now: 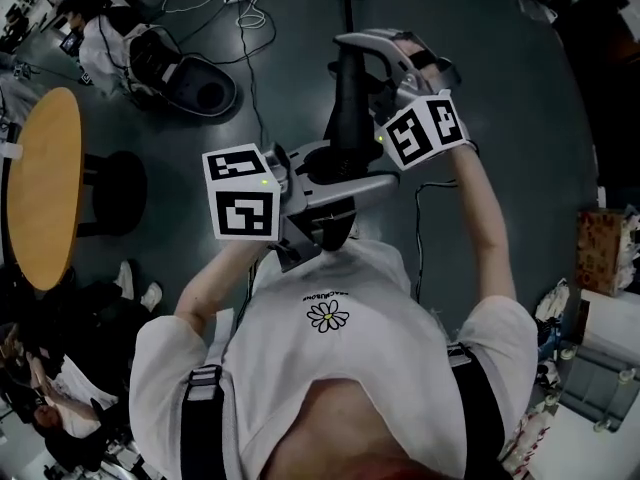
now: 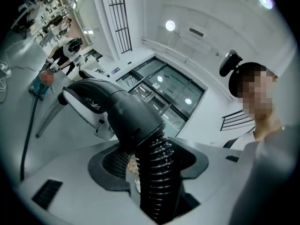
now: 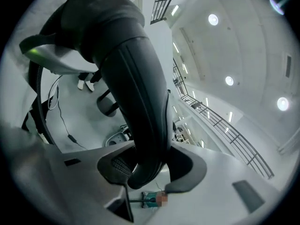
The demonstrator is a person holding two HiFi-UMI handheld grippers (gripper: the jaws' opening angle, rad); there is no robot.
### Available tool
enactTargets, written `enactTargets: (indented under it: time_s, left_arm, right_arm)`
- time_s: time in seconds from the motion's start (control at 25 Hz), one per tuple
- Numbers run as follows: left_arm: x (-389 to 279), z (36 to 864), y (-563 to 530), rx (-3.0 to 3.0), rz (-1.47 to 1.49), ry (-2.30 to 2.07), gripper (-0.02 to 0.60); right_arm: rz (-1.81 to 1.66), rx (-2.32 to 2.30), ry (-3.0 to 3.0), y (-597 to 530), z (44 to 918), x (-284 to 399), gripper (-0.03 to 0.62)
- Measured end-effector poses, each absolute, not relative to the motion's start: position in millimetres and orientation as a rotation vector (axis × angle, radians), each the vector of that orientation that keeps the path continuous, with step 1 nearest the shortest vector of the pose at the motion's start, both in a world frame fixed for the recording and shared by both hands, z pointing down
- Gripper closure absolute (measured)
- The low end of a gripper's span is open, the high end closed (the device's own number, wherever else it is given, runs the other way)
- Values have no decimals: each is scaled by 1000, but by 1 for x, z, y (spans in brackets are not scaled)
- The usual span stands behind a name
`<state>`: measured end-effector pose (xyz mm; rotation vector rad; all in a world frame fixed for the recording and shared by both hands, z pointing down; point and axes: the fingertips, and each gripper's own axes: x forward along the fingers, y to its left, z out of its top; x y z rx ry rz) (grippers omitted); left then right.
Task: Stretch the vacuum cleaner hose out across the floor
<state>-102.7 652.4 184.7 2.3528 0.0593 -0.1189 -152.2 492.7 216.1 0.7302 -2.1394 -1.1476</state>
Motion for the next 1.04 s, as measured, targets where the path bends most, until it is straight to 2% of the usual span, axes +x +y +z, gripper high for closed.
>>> enactTargets:
  time_s: [1.04]
  left_arm:
    - [-112, 182, 667, 2342, -144, 119, 339]
  right_arm:
    - [-1138, 654, -2142, 509, 228, -154, 413]
